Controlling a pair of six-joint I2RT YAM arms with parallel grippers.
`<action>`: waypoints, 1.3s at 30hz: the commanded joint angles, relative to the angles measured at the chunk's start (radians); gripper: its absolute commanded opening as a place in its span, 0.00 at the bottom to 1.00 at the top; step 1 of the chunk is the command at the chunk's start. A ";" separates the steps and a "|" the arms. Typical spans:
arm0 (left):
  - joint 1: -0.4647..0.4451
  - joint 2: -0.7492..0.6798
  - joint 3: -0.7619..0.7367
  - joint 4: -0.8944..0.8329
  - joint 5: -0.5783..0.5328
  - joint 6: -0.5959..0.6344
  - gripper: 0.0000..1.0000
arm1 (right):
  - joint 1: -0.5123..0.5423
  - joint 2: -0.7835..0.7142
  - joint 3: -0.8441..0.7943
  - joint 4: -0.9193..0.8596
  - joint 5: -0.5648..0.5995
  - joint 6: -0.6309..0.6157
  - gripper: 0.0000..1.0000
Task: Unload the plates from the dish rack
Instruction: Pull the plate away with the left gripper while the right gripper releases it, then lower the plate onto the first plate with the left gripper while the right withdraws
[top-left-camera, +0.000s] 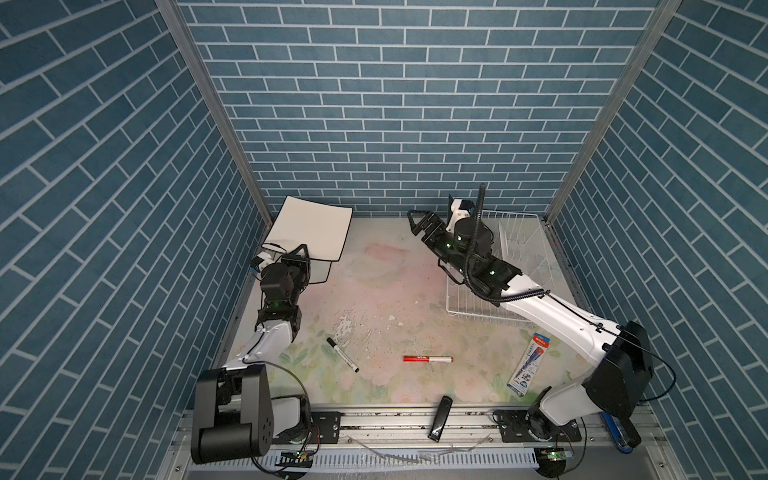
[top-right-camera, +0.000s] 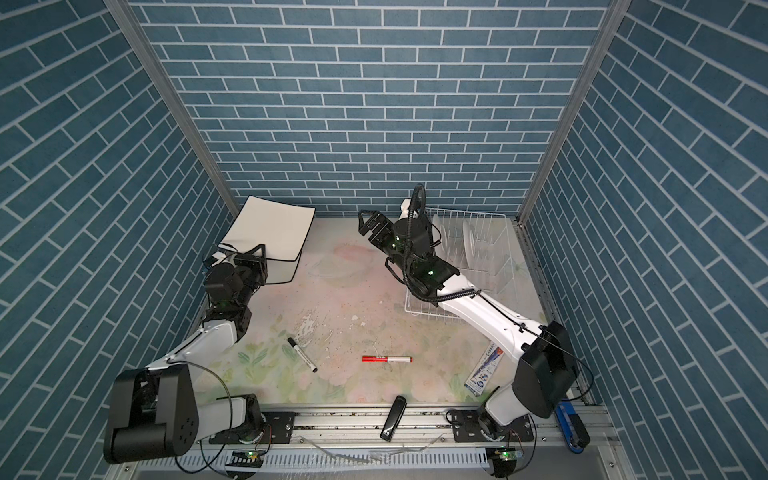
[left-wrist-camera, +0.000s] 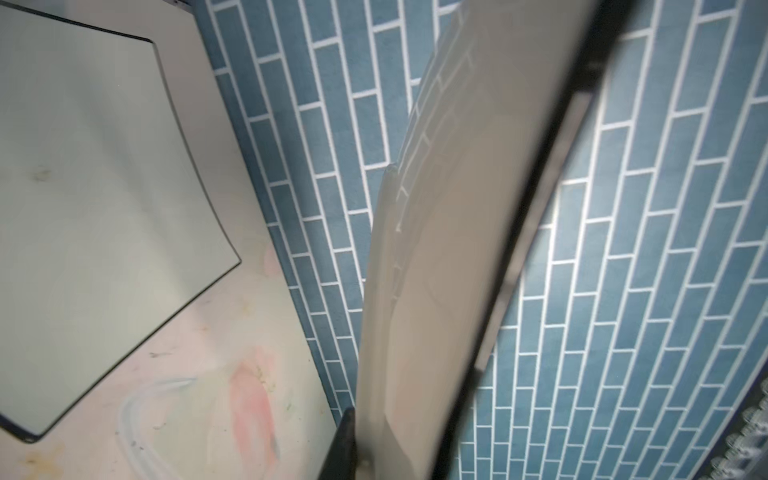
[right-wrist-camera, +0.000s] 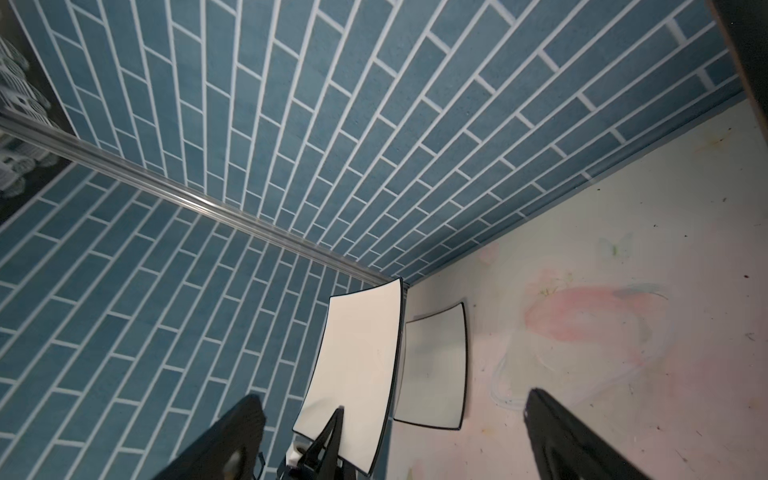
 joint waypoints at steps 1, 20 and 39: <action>0.026 0.019 0.063 0.249 0.039 -0.008 0.00 | 0.002 0.048 0.093 -0.161 -0.128 -0.129 0.99; 0.203 0.293 0.056 0.480 0.173 -0.041 0.00 | 0.003 0.276 0.234 -0.259 -0.287 -0.137 0.99; 0.245 0.471 0.088 0.525 0.218 -0.033 0.00 | 0.004 0.410 0.360 -0.331 -0.343 -0.128 0.97</action>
